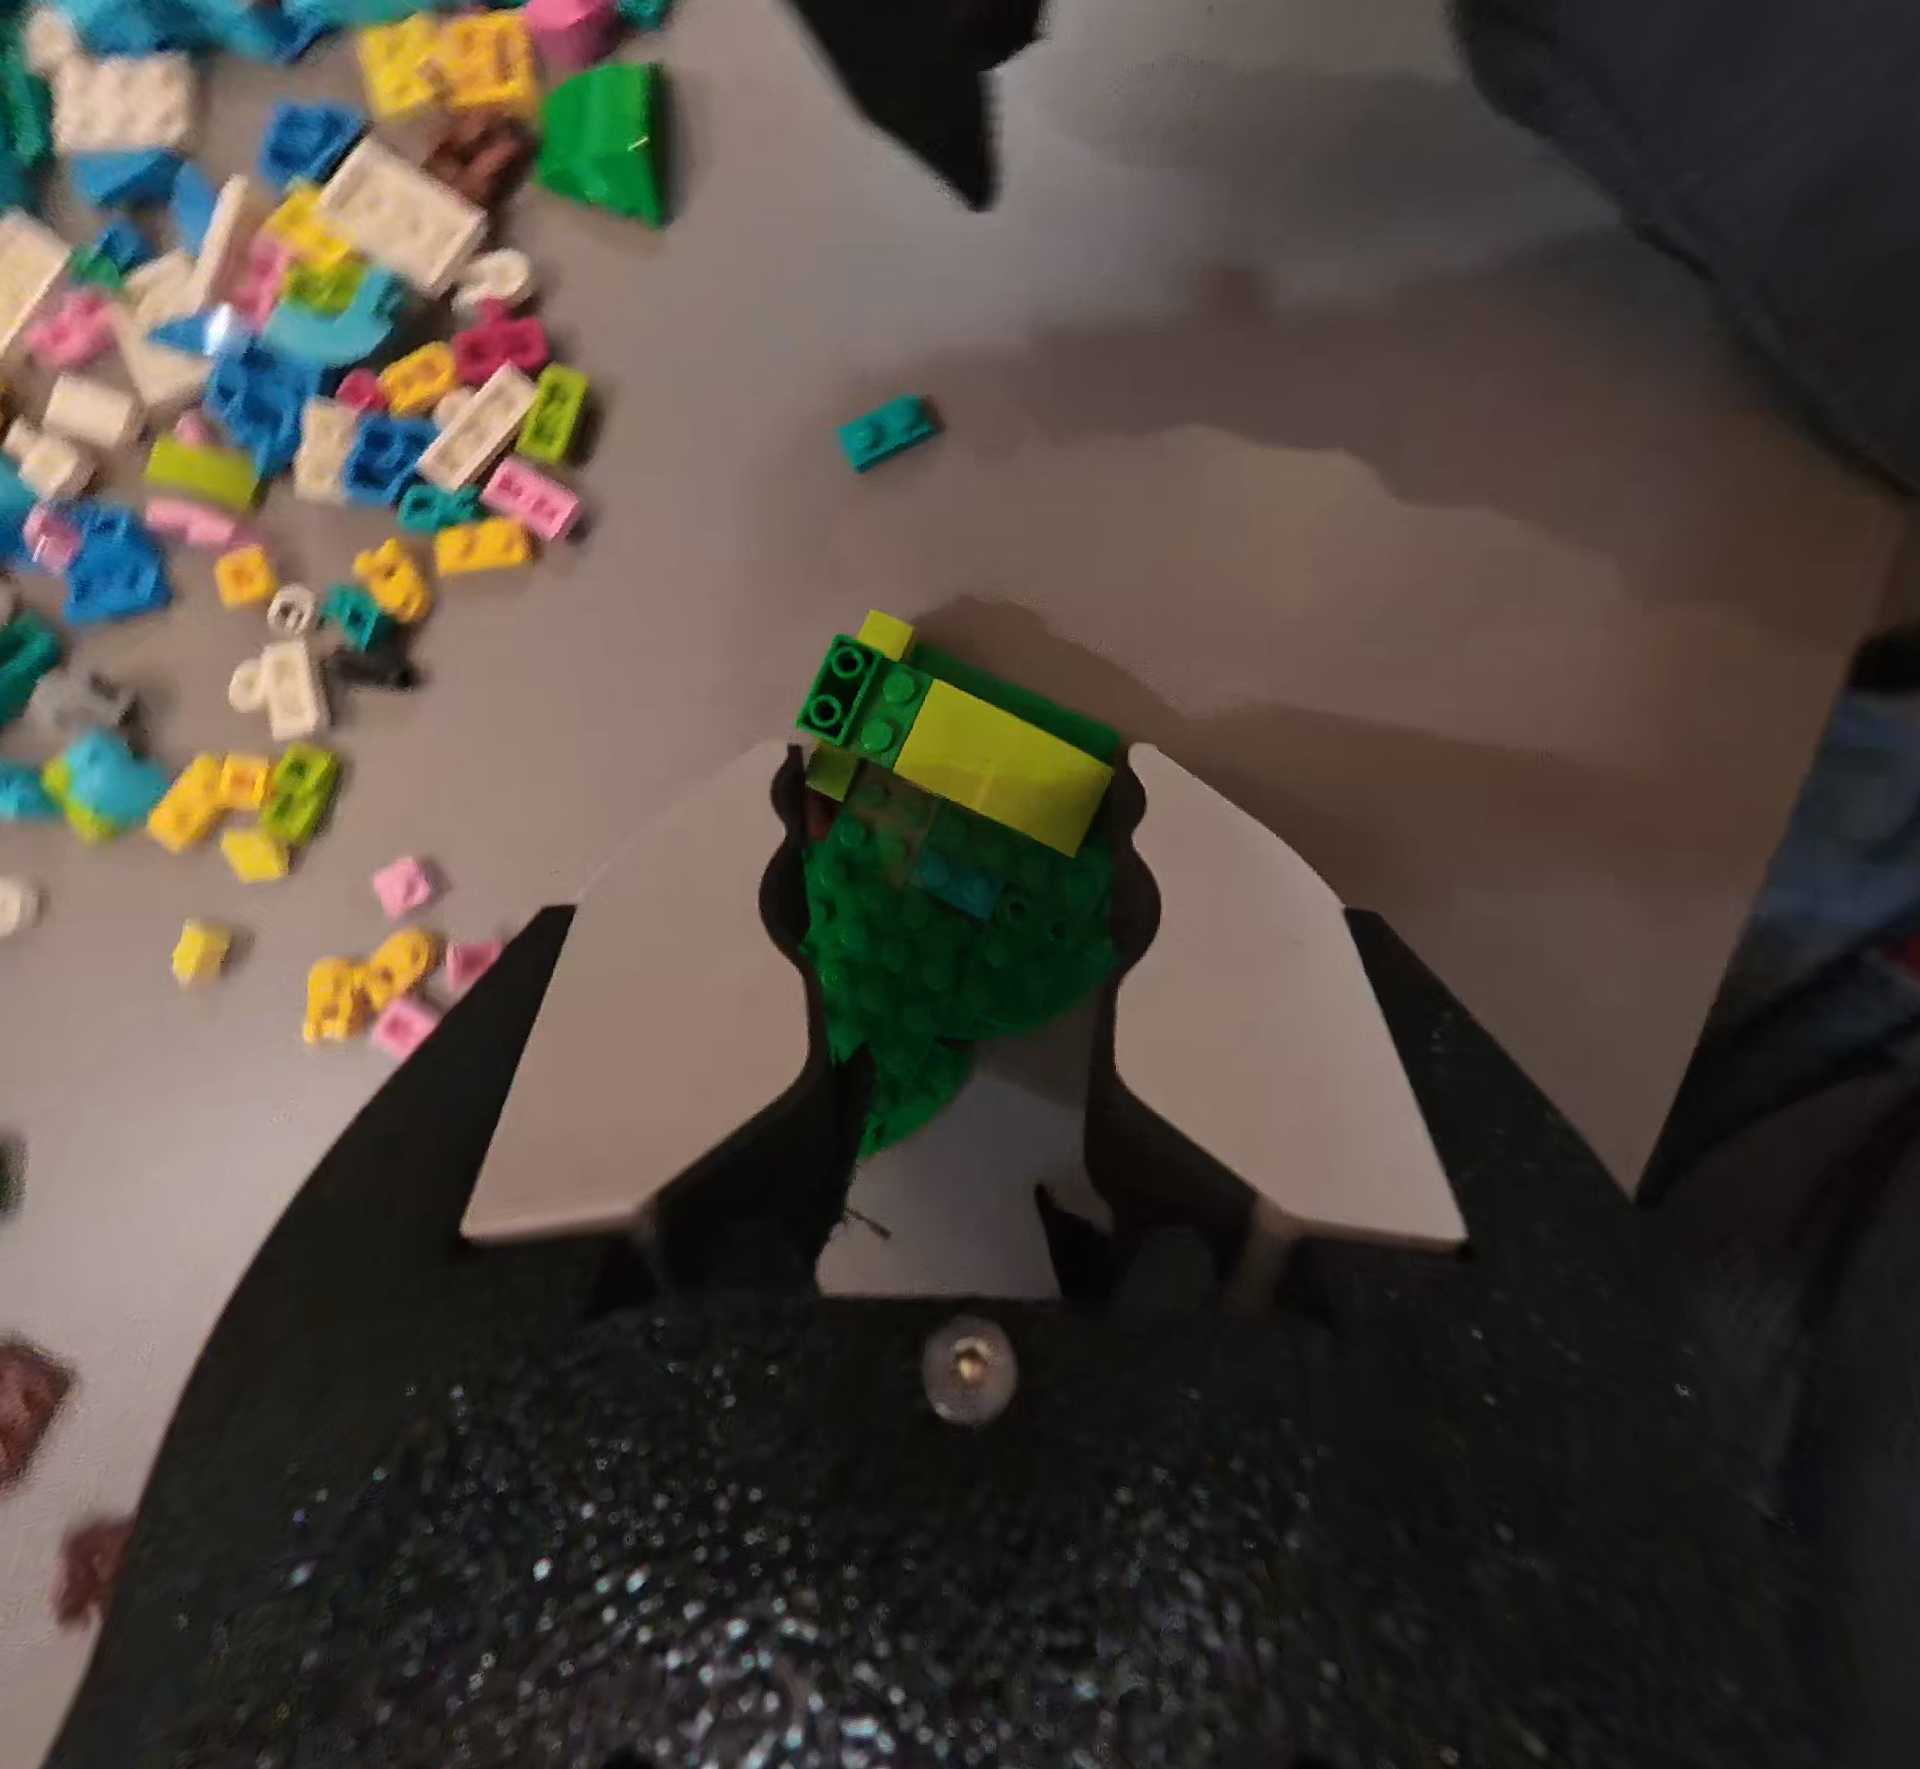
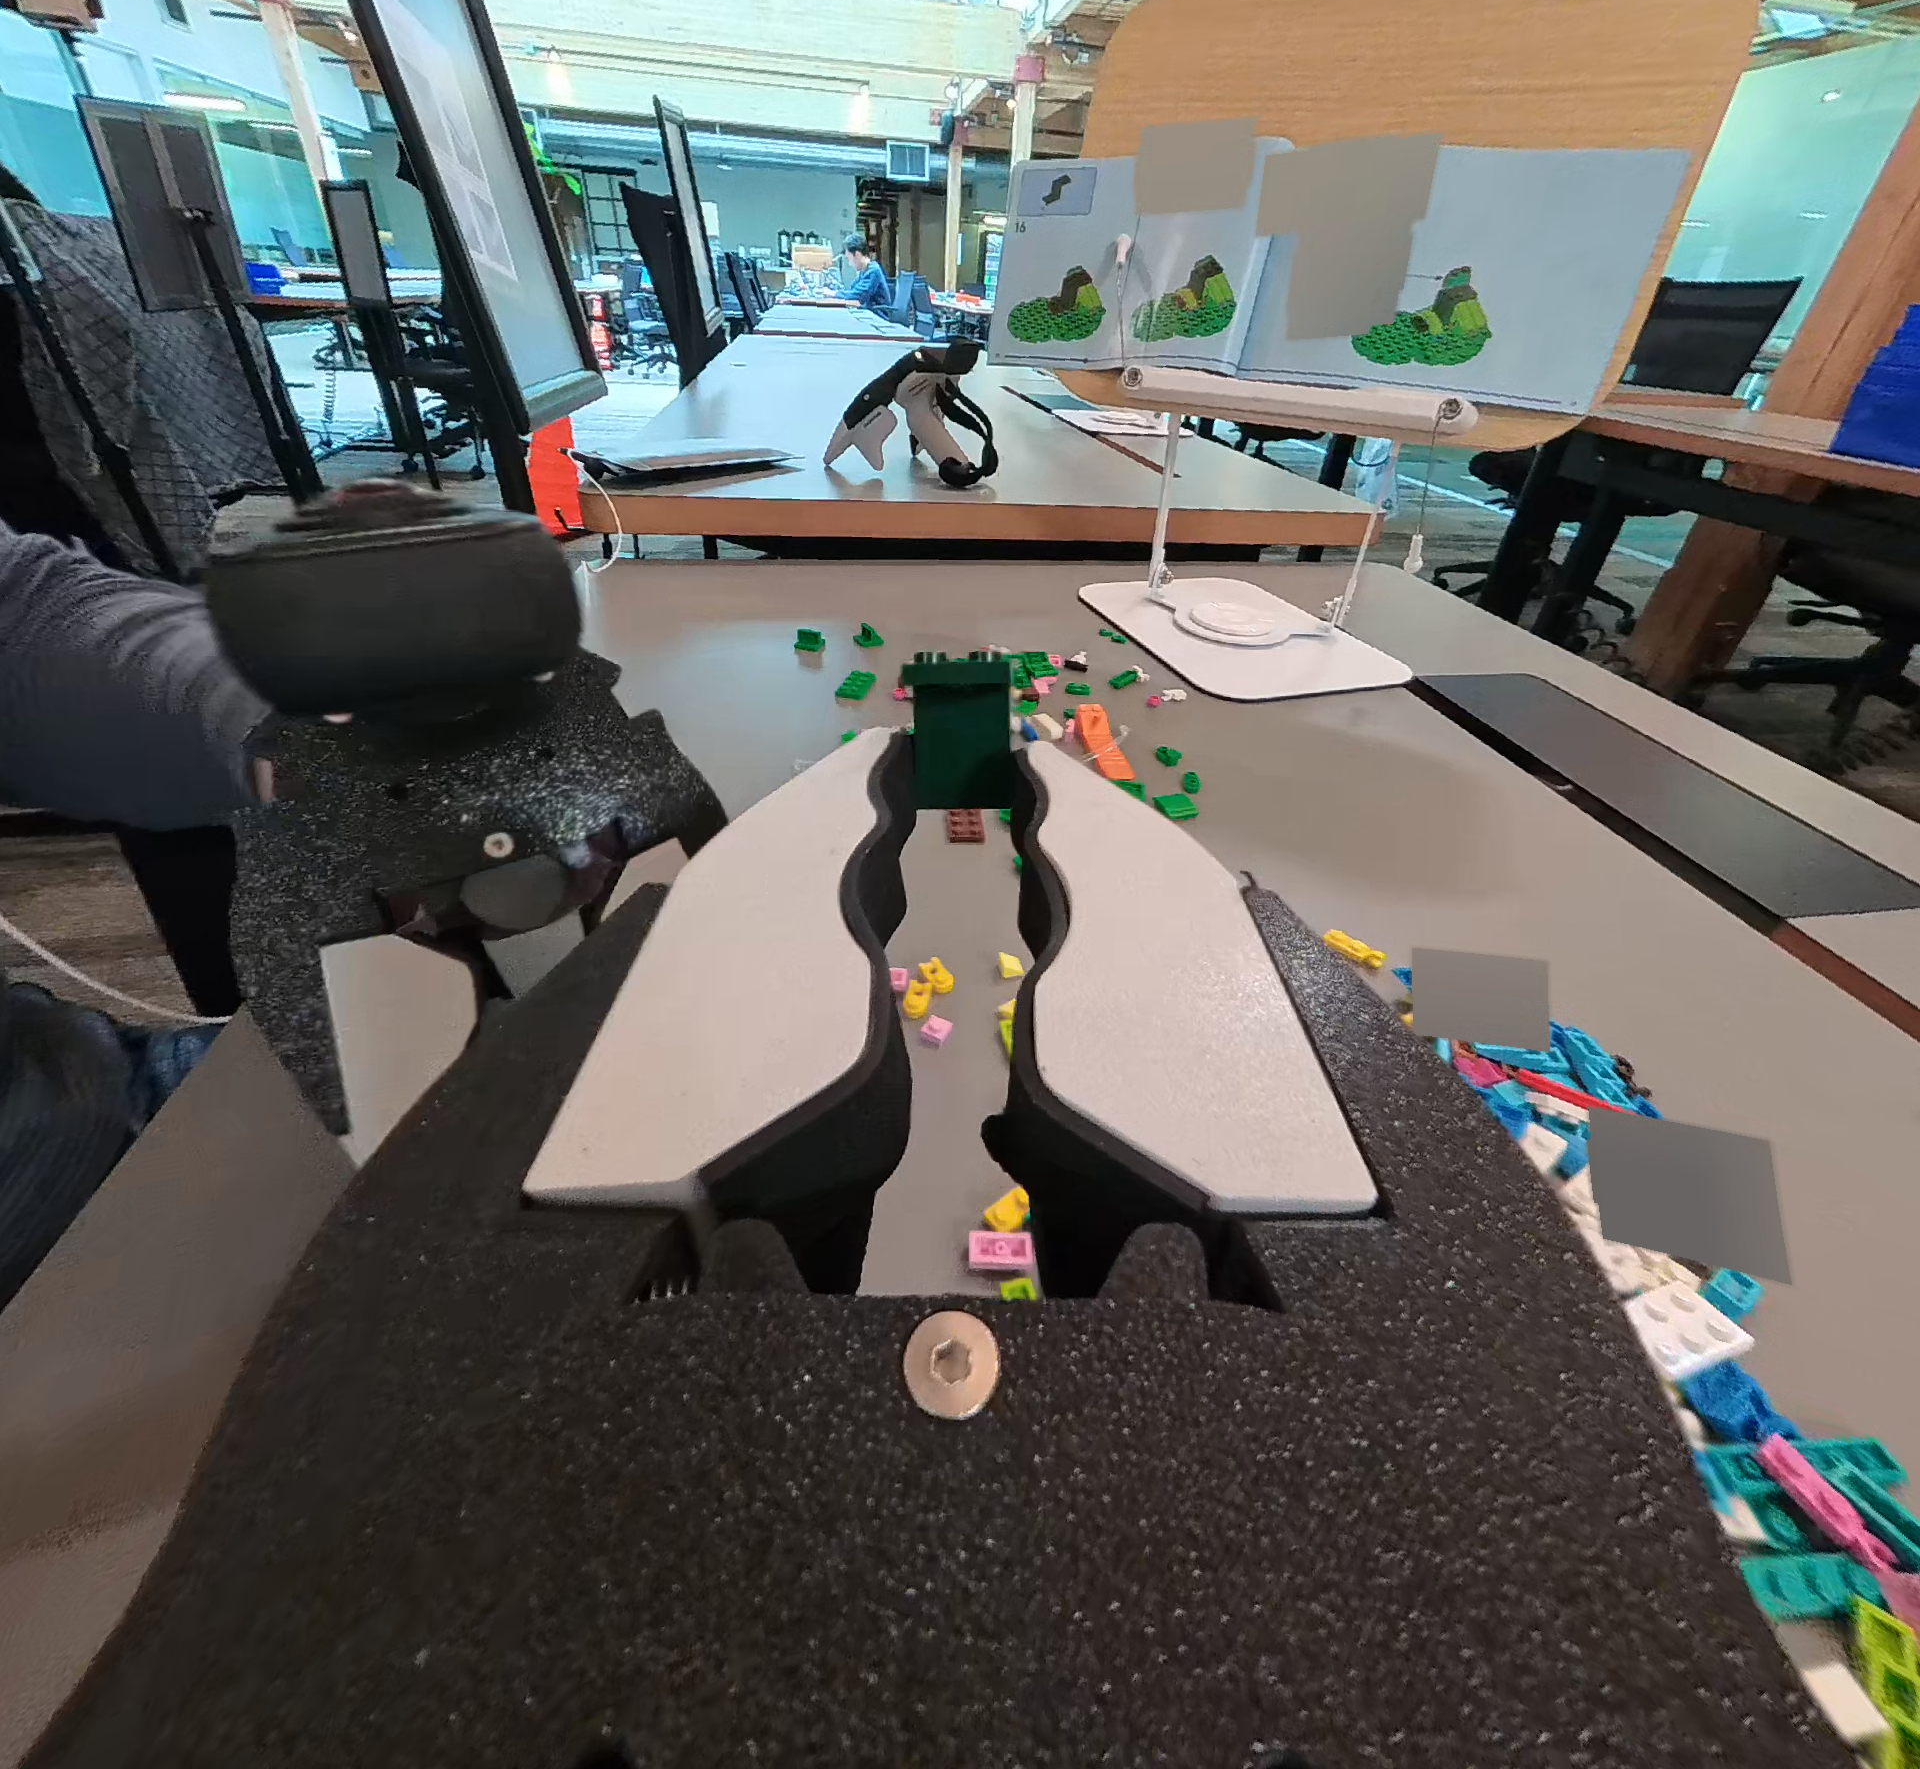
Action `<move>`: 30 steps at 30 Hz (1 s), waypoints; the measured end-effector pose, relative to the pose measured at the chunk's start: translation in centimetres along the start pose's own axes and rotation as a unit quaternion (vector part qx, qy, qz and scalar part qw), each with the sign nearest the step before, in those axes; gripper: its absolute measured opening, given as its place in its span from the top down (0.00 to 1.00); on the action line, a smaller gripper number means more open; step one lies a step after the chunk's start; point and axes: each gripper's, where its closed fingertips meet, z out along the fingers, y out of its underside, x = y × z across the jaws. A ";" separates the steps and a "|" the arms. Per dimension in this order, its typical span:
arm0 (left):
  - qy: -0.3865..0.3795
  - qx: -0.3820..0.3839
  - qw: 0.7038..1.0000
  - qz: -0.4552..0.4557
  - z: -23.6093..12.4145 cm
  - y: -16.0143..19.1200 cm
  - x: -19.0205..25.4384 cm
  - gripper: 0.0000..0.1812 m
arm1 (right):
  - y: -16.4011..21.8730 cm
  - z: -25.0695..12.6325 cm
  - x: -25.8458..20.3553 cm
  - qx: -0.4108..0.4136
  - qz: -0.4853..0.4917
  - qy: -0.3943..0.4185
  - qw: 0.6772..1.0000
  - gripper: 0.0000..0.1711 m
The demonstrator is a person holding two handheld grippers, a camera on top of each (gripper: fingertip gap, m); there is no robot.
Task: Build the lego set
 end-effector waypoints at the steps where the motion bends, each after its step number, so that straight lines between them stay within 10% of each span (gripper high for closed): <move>1: -0.019 -0.002 0.999 -0.029 -0.1 0.2 -0.4 0.70 | 0.1 0.1 -0.1 0.000 0.002 -0.004 1.000 0.90; 5: -0.044 -0.001 0.996 -0.077 -0.4 0.7 -0.9 0.68 | 0.2 0.4 -0.6 -0.001 0.012 -0.022 1.000 0.90; 11: -0.089 0.063 0.991 -0.081 -2.2 -0.3 -2.0 0.32 | 0.1 0.7 -1.5 0.007 0.035 -0.058 0.998 0.90; 21: -0.082 0.321 0.943 -0.040 -7.9 -4.8 -3.3 0.41 | -0.8 1.7 -5.5 0.023 0.015 -0.160 0.987 0.90; 30: -0.227 0.375 0.898 -0.037 -10.6 -3.0 -8.8 0.50 | -0.8 1.9 -4.6 0.027 0.022 -0.136 0.990 0.90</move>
